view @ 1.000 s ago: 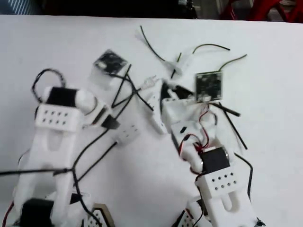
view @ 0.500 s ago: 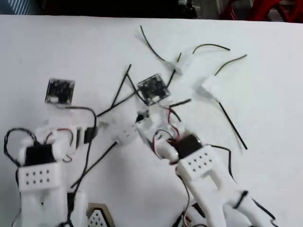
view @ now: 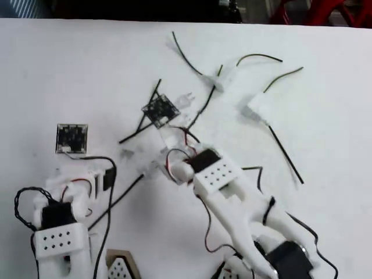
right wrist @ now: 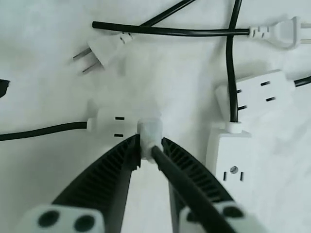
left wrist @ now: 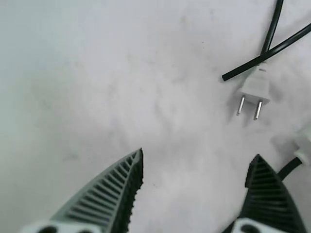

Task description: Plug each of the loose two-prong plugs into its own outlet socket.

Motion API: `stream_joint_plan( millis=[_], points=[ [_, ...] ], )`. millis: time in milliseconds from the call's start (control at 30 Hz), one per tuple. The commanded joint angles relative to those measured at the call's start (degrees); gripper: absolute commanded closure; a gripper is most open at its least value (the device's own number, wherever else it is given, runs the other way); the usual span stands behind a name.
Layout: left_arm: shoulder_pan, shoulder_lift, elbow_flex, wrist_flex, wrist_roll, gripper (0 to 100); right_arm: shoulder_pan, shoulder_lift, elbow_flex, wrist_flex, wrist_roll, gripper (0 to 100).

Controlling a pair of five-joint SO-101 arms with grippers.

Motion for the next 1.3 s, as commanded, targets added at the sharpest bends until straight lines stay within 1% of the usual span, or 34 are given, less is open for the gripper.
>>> stream_joint_plan(
  millis=[0,133,433,700,800,900,967,1100,1267],
  points=[
    [-0.31,-3.12,0.53,-0.88,0.0,67,0.04,2.68,-4.48,-0.4,0.44,98.1],
    [-0.4,-4.09,0.88,-0.88,0.0,67,0.04,5.41,-5.27,-0.4,0.7,98.1],
    [-0.4,-4.18,0.88,-0.88,0.0,67,-0.13,6.02,-4.75,0.04,0.7,98.1],
    [-0.4,-4.18,0.97,-0.88,0.0,67,-1.89,6.02,-0.35,-0.57,0.88,98.1],
    [-0.4,-4.18,0.97,-0.79,0.0,67,-2.68,6.02,2.11,-3.38,1.14,98.1],
    [-0.4,-4.18,0.97,-0.79,0.09,67,-3.21,6.02,5.27,-6.81,4.75,98.1],
    [-0.48,-4.18,0.97,-0.79,0.09,67,-3.21,6.02,6.59,-8.22,5.71,98.1],
    [-2.15,-4.26,0.97,-0.79,0.26,67,-3.21,6.02,6.86,-8.13,5.89,98.1],
    [-2.33,-4.26,0.88,-0.88,0.35,67,-2.86,4.53,6.24,-7.96,5.54,98.1]
  ],
)
